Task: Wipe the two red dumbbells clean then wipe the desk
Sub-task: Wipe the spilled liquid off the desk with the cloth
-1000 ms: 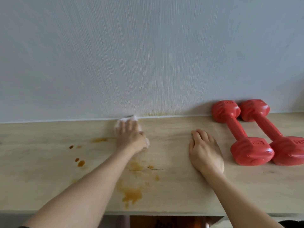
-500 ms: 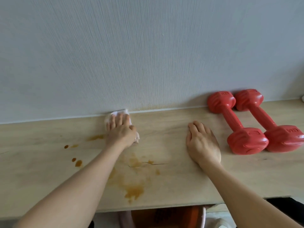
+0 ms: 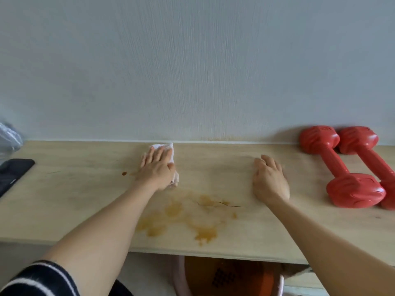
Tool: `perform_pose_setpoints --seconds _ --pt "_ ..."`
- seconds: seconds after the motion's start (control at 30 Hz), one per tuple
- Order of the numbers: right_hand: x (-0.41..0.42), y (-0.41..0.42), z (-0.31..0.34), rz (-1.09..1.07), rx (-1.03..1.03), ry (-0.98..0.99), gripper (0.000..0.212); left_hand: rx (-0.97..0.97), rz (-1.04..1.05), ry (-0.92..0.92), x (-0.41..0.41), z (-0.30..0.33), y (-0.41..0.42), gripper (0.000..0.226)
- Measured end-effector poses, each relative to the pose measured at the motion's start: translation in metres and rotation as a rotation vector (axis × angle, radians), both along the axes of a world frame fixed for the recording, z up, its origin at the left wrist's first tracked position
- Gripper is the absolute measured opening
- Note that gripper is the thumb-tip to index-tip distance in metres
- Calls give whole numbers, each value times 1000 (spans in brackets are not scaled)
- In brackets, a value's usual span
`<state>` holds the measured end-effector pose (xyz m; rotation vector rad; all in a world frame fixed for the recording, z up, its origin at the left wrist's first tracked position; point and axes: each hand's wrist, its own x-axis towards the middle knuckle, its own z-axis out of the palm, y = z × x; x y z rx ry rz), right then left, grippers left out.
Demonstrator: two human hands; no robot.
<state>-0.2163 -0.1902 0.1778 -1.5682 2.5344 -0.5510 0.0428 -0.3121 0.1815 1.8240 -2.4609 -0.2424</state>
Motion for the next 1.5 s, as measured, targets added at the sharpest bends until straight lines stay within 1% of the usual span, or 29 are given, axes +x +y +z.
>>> perform_pose_setpoints --seconds 0.07,0.17,0.27,0.37,0.43,0.5,0.57,0.6,0.63,0.67,0.73,0.77,0.8,0.83,0.9,0.93,1.03,1.1,1.13,1.17,1.27,1.3,1.33,1.5 --pt "19 -11 -3 20 -2 -13 42 -4 78 1 38 -1 -6 55" --pt "31 -14 -8 8 -38 14 36 -15 123 7 69 -6 -7 54" --pt "32 -11 -8 -11 -60 38 34 -33 142 24 76 -7 -8 52" --pt "34 -14 -7 -19 -64 52 33 -60 167 28 64 -10 -2 51" --pt "36 -14 -7 -17 -59 50 34 -75 43 47 39 -11 14 54" --pt "35 -13 -7 -16 -59 45 35 -36 -172 82 19 -9 34 61" --pt "34 -12 -6 -14 -69 43 35 -1 -341 76 25 -3 40 67" --pt "34 -12 -6 -11 -74 45 34 -29 -374 63 37 0 35 68" --pt "33 -11 -7 -10 -77 46 33 -62 -346 51 50 -1 28 70" --pt "34 -12 -7 -8 -80 49 33 -83 -241 47 64 0 19 68" --pt "34 -12 -7 -8 -79 56 33 -15 59 16 81 0 9 57" --pt "34 -12 -7 -12 -79 56 34 22 141 -8 80 -1 9 55" --pt "34 -12 -7 -12 -77 51 34 34 168 -20 73 -1 14 54" --pt "34 -13 -7 -11 -79 46 35 28 147 -14 61 -1 22 54" --pt "33 -11 -8 -11 -106 2 34 12 2 41 23 -1 43 52" --pt "32 -12 -6 -17 -135 -58 33 19 -98 70 2 0 55 52" --pt "23 -6 7 -41 -210 -352 35 90 -405 116 -47 6 96 49" --pt "11 2 15 -59 -205 -487 41 148 -501 98 -44 5 90 47" --pt "5 8 16 -66 -197 -494 42 151 -494 81 -36 4 80 47" --pt "-1 15 16 -75 -195 -481 43 133 -433 56 -28 2 69 47" --pt "-10 35 11 -90 -224 -450 41 78 -58 18 -21 -2 55 50" --pt "-11 40 9 -92 -238 -449 40 64 3 21 -30 -2 60 50" --pt "-11 43 8 -89 -253 -454 39 58 12 25 -42 -3 70 51" --pt "-3 48 15 -67 -312 -505 39 127 -204 123 -110 0 130 53"
